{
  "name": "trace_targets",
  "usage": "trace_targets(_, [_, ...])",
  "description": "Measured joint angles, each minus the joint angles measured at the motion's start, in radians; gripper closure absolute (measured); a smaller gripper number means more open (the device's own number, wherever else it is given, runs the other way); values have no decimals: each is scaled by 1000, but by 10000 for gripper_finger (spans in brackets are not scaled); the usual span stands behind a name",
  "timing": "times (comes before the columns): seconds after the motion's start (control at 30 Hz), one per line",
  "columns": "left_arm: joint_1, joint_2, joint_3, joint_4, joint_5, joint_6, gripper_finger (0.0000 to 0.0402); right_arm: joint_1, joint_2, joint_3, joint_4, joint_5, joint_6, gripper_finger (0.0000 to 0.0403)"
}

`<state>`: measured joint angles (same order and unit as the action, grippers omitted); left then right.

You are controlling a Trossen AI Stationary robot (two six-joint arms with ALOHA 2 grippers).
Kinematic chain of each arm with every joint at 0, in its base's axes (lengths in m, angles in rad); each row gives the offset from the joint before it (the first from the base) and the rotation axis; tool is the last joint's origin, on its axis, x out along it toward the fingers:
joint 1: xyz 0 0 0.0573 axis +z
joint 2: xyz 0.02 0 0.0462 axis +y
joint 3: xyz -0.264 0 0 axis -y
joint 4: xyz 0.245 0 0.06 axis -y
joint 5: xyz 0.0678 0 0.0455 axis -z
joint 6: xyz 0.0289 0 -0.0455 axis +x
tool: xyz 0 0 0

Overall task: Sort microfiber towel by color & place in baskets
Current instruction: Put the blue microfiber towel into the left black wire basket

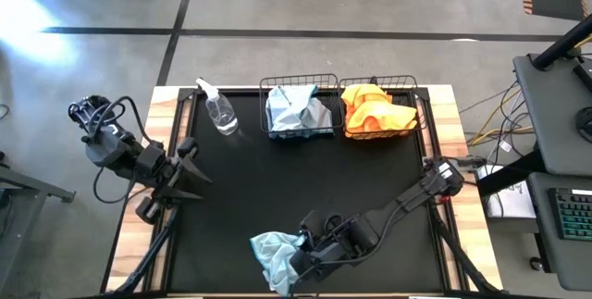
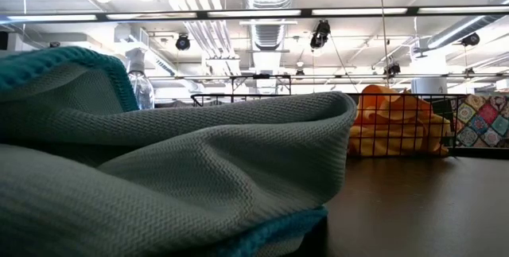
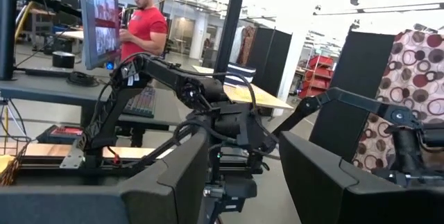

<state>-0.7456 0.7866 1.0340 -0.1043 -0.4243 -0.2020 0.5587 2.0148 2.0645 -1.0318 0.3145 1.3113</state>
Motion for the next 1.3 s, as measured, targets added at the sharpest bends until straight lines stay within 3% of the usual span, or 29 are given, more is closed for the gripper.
trace_targets(0.3, [0,-1,0,0,1,0,237,0,0,-84,32,-66,43,268])
trace_targets(0.5, [0,-1,0,0,1,1,237,0,-1,-174,163,-138,51,268])
trace_targets(1.3, [0,49,0,2,25,-2,237,0,-1,-428,460,-192,79,268])
